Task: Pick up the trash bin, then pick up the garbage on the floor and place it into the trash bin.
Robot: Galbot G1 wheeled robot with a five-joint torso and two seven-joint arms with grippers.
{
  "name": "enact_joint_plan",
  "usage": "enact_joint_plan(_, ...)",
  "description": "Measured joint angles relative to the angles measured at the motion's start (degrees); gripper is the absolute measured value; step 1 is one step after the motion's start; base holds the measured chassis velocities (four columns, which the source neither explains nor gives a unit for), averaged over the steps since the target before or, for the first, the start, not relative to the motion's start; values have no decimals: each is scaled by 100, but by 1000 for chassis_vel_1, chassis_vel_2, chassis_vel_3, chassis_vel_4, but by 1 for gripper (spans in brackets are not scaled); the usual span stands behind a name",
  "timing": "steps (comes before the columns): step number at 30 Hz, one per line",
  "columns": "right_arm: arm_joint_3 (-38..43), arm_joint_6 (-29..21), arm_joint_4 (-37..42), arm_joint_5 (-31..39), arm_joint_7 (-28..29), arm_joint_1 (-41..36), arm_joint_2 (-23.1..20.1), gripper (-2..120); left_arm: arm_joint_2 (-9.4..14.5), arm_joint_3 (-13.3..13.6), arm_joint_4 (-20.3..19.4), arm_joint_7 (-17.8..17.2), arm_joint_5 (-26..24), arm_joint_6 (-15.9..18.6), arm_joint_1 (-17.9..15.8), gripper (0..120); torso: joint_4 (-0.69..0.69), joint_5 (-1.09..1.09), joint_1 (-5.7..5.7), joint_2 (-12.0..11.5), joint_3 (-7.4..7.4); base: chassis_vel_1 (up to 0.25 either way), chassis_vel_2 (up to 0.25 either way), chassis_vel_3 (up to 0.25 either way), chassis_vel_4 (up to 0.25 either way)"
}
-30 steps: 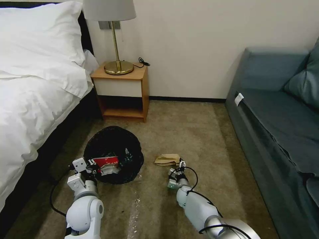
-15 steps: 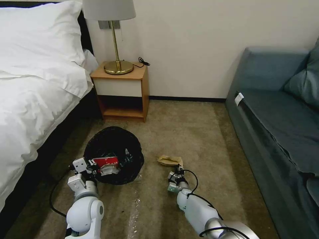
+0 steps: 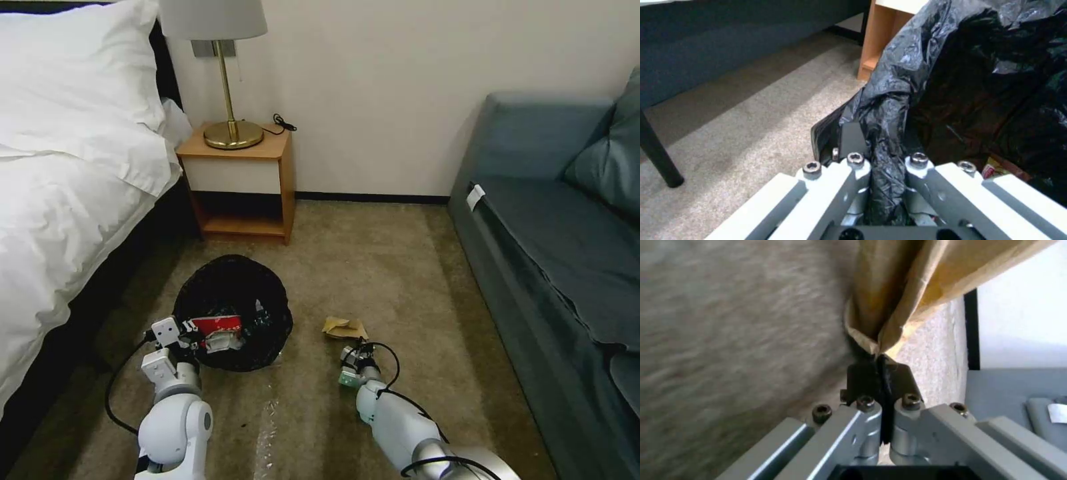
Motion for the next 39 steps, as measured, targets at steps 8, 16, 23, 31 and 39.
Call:
enact_joint_plan(8, 99, 133, 250, -17, 108, 34, 3, 0, 0, -2, 18, 0, -2, -13, 8, 2, 1, 0, 0, 0, -1, 0, 0, 0, 0)
enact_joint_plan(16, 261, 230, 474, -22, 175, 46, 5, 0, 0, 8, 43, 3, -9, -17, -5, 2, 1, 0, 0, 0, -2, 0, 0, 0, 0)
enact_joint_plan(23, 436, 348, 785, 61, 243, 40, 7, 0, 1, 5, 114, 7, -31, -24, -39, 2, 1, 0, 0, 1, -2, 0, 0, 0, 0)
enact_joint_plan(31, 585, 448, 1491, 539, 307, -24, 10, 0, 35, 34, 196, 9, -90, -24, -138, 2, 1, 0, 0, 1, -2, 0, 0, 0, 0)
enact_joint_plan(39, 812, 521, 2197, 1063, 339, -52, 10, 0, 74, 45, 242, 11, -146, -23, -152, 2, 1, 0, 0, 1, -2, 0, 0, 0, 0)
